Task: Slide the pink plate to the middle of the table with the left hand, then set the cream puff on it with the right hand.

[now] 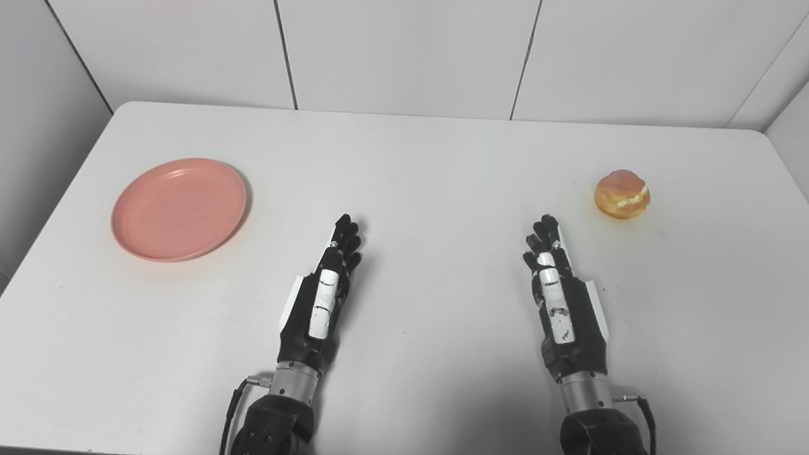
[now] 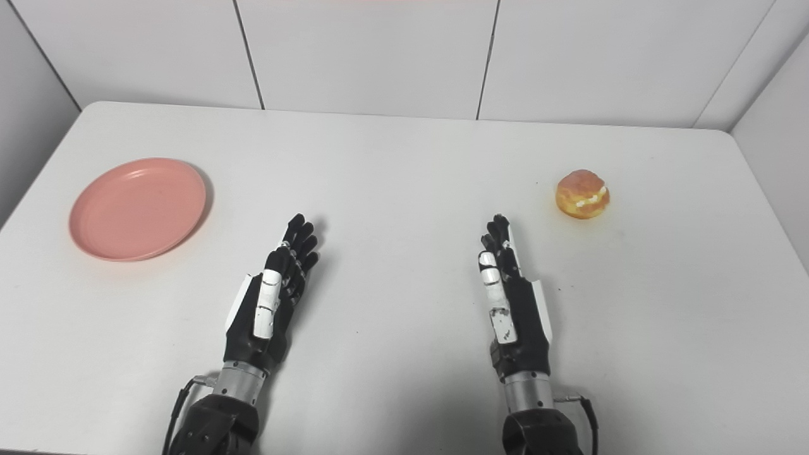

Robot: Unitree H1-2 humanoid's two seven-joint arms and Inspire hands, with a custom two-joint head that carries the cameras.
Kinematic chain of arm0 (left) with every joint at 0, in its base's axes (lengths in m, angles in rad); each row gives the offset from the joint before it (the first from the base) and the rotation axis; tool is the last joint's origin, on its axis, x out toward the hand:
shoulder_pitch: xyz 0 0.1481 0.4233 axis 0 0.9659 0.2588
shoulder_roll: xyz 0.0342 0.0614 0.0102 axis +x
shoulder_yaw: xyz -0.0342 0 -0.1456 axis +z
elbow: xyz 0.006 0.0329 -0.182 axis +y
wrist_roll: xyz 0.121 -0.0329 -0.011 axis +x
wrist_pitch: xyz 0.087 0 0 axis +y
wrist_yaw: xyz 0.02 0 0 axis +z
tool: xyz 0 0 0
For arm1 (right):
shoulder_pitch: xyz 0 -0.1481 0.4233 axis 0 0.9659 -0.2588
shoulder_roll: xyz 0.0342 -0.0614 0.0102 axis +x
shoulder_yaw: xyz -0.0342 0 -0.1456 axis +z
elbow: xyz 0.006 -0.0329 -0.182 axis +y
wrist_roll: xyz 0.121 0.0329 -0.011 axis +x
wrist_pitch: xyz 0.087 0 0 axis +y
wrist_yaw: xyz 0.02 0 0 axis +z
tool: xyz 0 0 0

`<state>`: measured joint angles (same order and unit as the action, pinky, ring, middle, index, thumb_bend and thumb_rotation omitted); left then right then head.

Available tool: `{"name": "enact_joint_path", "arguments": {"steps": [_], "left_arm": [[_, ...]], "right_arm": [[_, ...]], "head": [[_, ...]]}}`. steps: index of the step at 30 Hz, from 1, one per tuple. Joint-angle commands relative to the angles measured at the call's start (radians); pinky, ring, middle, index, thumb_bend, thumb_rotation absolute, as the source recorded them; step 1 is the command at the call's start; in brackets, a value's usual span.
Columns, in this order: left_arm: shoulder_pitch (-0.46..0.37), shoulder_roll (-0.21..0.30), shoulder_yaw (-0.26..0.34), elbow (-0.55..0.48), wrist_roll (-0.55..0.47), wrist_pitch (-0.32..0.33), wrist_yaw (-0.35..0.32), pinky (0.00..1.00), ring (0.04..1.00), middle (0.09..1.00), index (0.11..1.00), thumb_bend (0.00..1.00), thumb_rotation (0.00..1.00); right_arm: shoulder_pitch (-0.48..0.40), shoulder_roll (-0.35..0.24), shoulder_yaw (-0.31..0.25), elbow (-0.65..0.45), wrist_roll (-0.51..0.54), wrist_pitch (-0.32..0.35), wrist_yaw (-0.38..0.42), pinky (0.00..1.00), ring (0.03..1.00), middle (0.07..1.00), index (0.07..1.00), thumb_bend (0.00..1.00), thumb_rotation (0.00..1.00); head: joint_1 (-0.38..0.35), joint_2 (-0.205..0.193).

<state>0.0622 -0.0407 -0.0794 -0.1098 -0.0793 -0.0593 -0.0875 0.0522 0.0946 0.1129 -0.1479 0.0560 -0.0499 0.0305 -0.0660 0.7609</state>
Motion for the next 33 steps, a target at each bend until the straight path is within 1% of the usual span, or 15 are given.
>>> {"name": "enact_joint_path", "arguments": {"steps": [1,4,7,10,13,16,25,26,27,28,29,30,31,32,33], "left_arm": [[-0.011,-0.004,0.018,0.032,-0.005,-0.012,0.016,1.0,1.0,1.0,1.0,0.67,1.0],[-0.022,0.002,0.031,0.063,-0.017,-0.043,0.008,1.0,1.0,1.0,1.0,0.68,1.0],[-0.027,0.001,0.033,0.079,-0.024,-0.064,0.0,1.0,1.0,1.0,1.0,0.69,1.0],[-0.026,0.005,0.029,0.074,-0.03,-0.052,-0.009,1.0,1.0,1.0,1.0,0.71,1.0],[-0.023,0.008,0.031,0.073,-0.037,-0.054,-0.011,1.0,1.0,1.0,1.0,0.71,1.0],[-0.023,0.012,0.029,0.052,-0.025,-0.03,-0.007,1.0,1.0,1.0,1.0,0.71,1.0],[-0.02,0.017,0.022,0.075,-0.041,-0.067,-0.031,1.0,1.0,1.0,1.0,0.71,1.0],[-0.016,0.02,0.016,0.07,-0.036,-0.062,-0.035,1.0,1.0,1.0,1.0,0.72,1.0],[-0.012,0.02,0.009,0.064,-0.033,-0.053,-0.038,1.0,1.0,1.0,1.0,0.73,1.0],[-0.01,0.021,0.003,0.06,-0.032,-0.045,-0.039,1.0,1.0,1.0,1.0,0.74,1.0],[-0.005,0.021,-0.011,0.043,-0.021,-0.024,-0.038,1.0,1.0,1.0,1.0,0.74,1.0],[-0.002,0.021,-0.021,0.033,-0.013,-0.011,-0.037,1.0,1.0,1.0,1.0,0.73,1.0],[0.001,0.011,-0.033,0.022,-0.001,0.008,-0.029,1.0,1.0,1.0,1.0,0.73,1.0],[0.003,0.004,-0.041,0.014,0.007,0.021,-0.022,1.0,1.0,1.0,1.0,0.72,1.0],[0.003,-0.012,-0.05,0.015,0.022,0.021,-0.01,1.0,1.0,1.0,1.0,0.72,1.0]], "right_arm": [[-0.026,0.0,-0.001,-0.013,0.018,-0.011,0.016,1.0,1.0,1.0,1.0,0.66,0.86],[-0.029,-0.003,-0.001,-0.01,0.022,-0.01,0.018,1.0,1.0,1.0,1.0,0.64,0.85],[-0.032,-0.003,-0.003,-0.01,0.029,-0.005,0.018,1.0,1.0,1.0,1.0,0.66,0.82],[-0.038,-0.004,-0.006,0.001,0.032,-0.009,0.016,1.0,1.0,1.0,1.0,0.65,0.81],[-0.04,-0.006,-0.002,0.007,0.023,-0.015,0.016,1.0,1.0,1.0,1.0,0.64,0.83],[-0.038,0.0,-0.001,0.004,0.016,-0.009,0.009,1.0,1.0,1.0,1.0,0.65,0.83],[-0.043,0.003,-0.006,0.017,0.003,-0.021,0.002,1.0,1.0,1.0,1.0,0.6,0.85],[-0.043,0.001,-0.006,0.017,0.005,-0.019,0.003,1.0,1.0,1.0,1.0,0.6,0.85],[-0.042,-0.002,-0.008,0.018,0.009,-0.019,0.006,1.0,1.0,1.0,1.0,0.6,0.85],[-0.042,-0.004,-0.01,0.019,0.012,-0.018,0.008,1.0,1.0,1.0,1.0,0.61,0.85],[-0.039,-0.012,-0.014,0.016,0.021,-0.016,0.015,1.0,1.0,1.0,1.0,0.61,0.85],[-0.038,-0.018,-0.017,0.015,0.028,-0.015,0.019,1.0,1.0,1.0,1.0,0.62,0.84],[-0.035,-0.032,-0.022,0.016,0.039,-0.023,0.029,1.0,1.0,1.0,1.0,0.62,0.84],[-0.033,-0.041,-0.027,0.017,0.046,-0.029,0.036,1.0,1.0,1.0,1.0,0.61,0.85],[-0.031,-0.056,-0.033,0.018,0.06,-0.033,0.048,1.0,1.0,1.0,1.0,0.61,0.85]], "head": [[0.0,-0.003],[-0.007,0.002],[-0.004,0.005],[-0.002,-0.004],[-0.006,-0.003],[-0.01,0.002],[0.003,-0.012],[0.013,-0.014],[0.054,-0.023],[0.054,-0.023],[0.134,-0.037],[0.149,-0.04],[0.234,-0.061],[0.234,-0.061],[0.31,-0.088]]}}
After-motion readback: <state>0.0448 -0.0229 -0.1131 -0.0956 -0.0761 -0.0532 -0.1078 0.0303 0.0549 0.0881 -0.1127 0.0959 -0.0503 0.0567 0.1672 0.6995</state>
